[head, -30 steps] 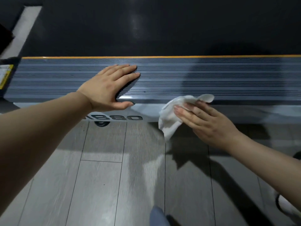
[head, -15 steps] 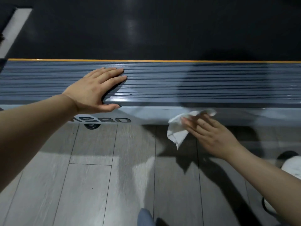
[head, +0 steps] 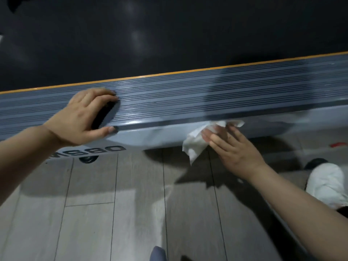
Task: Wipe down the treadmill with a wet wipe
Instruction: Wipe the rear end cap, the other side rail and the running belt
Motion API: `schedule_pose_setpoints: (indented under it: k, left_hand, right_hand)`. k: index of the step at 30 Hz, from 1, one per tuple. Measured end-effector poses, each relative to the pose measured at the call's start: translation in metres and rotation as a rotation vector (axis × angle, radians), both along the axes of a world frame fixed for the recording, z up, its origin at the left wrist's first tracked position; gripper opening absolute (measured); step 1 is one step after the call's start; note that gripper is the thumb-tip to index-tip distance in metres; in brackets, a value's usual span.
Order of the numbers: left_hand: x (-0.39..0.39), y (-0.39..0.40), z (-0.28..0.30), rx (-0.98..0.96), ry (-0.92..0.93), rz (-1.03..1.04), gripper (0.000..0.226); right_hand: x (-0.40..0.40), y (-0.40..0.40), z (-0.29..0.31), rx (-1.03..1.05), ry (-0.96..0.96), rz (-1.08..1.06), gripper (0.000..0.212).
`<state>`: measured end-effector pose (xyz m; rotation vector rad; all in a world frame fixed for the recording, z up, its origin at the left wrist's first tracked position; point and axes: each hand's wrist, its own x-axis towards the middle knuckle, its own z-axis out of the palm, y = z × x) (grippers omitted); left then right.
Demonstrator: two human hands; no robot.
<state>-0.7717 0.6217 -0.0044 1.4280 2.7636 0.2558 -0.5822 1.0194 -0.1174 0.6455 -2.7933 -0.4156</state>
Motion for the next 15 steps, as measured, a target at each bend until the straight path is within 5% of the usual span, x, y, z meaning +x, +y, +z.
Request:
schedule_pose_setpoints:
  k: [4,7,10,15]
  left_hand:
    - [0.008,0.093,0.015,-0.006,0.020,-0.268,0.079]
    - [0.008,0.168,0.020,-0.013,0.007,-0.393,0.076]
    - [0.015,0.220,0.006,-0.021,-0.030,-0.388,0.074]
    - [0.028,0.237,-0.018,-0.010,-0.024,-0.283,0.068]
  right_hand:
    - [0.017,-0.012,-0.014,-0.095,-0.055,-0.128,0.086]
    - [0.010,-0.030,0.008,-0.353,0.158,-0.327,0.075]
    - [-0.009,-0.038,0.025,-0.633,0.339,-0.625,0.064]
    - [-0.017,-0.076,0.003,-0.970,0.362,-0.784,0.069]
